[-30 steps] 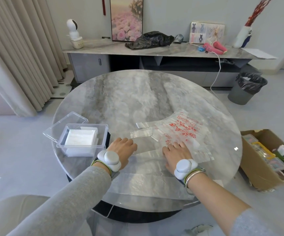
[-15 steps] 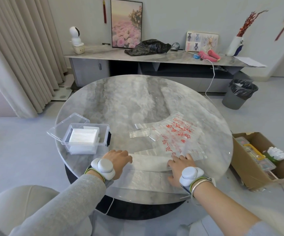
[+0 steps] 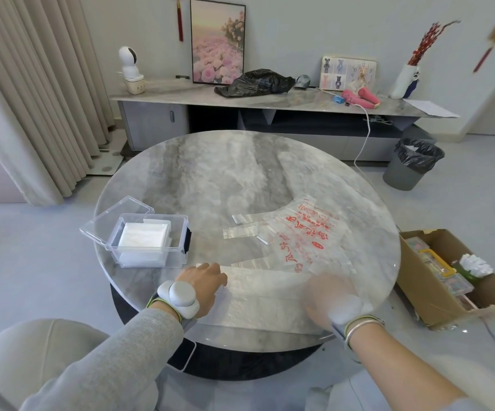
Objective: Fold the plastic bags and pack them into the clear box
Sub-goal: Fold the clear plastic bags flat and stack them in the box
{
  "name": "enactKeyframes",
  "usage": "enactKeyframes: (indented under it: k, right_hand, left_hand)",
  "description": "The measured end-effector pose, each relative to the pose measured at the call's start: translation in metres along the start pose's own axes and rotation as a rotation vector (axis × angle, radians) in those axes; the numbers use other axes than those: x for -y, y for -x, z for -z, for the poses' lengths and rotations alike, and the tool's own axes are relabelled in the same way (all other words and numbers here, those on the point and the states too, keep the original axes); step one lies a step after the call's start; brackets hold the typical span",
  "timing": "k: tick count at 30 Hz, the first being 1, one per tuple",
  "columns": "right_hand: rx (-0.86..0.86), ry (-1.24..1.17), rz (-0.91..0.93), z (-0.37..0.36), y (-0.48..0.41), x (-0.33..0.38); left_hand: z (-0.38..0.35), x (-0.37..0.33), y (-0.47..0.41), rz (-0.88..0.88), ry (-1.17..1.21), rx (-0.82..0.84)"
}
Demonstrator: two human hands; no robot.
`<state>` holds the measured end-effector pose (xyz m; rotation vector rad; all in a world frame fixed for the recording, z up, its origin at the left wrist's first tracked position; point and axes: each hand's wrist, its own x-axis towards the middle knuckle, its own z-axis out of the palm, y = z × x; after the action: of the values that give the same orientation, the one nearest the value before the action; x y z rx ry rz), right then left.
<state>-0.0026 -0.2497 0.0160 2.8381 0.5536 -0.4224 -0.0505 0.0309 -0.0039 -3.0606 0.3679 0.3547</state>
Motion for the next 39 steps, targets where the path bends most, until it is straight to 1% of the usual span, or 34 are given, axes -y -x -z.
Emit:
enactKeyframes:
  k: [2, 4, 6, 8, 10, 12, 14, 19, 23, 26, 29, 32, 34, 36, 39]
  right_hand:
    - [-0.072, -0.061, 0.147, 0.000, 0.003, 0.013]
    - [-0.094, -0.104, 0.323, -0.001, 0.007, 0.031]
    - [-0.095, -0.075, 0.447, -0.005, 0.008, 0.048]
    - [-0.096, -0.005, 0.500, -0.006, 0.008, 0.057]
    - [-0.109, 0.067, 0.511, -0.005, 0.007, 0.060]
    - [-0.134, 0.127, 0.502, -0.003, 0.006, 0.062]
    - [-0.149, 0.135, 0.486, -0.004, 0.006, 0.065]
    - [-0.178, 0.027, 0.434, -0.001, 0.007, 0.066]
    - [-0.203, -0.119, 0.347, 0.005, 0.005, 0.061]
    - [-0.211, -0.198, 0.301, 0.007, -0.007, 0.054]
    - [-0.194, -0.297, 0.234, 0.009, -0.023, 0.048]
    - [-0.153, -0.388, 0.163, 0.010, -0.038, 0.044]
    - [-0.154, -0.391, 0.143, 0.009, -0.043, 0.041]
    - [-0.175, -0.345, 0.148, 0.007, -0.047, 0.040]
    - [-0.203, -0.271, 0.155, 0.003, -0.051, 0.039]
  left_hand:
    - [-0.002, -0.002, 0.001, -0.013, -0.002, -0.032]
    - [-0.004, -0.004, 0.004, -0.034, 0.024, -0.066]
    - [-0.005, -0.007, 0.006, -0.051, 0.055, -0.074]
    - [-0.006, -0.012, 0.008, -0.076, 0.063, -0.084]
    - [-0.008, -0.014, 0.009, -0.089, 0.071, -0.080]
    - [-0.009, -0.013, 0.010, -0.096, 0.082, -0.072]
    - [-0.011, -0.009, 0.009, -0.101, 0.095, -0.061]
    - [-0.011, -0.004, 0.009, -0.098, 0.146, -0.027]
    - [-0.005, 0.002, 0.012, -0.095, 0.222, 0.023]
    - [-0.004, 0.010, 0.010, -0.026, 0.342, -0.004]
    - [-0.006, 0.020, 0.007, 0.130, 0.381, -0.059]
    - [-0.013, 0.027, 0.000, 0.265, 0.485, -0.116]
    - [-0.019, 0.029, -0.003, 0.306, 0.527, -0.165]
    - [-0.024, 0.031, -0.007, 0.324, 0.545, -0.197]
    - [-0.027, 0.031, -0.010, 0.311, 0.536, -0.195]
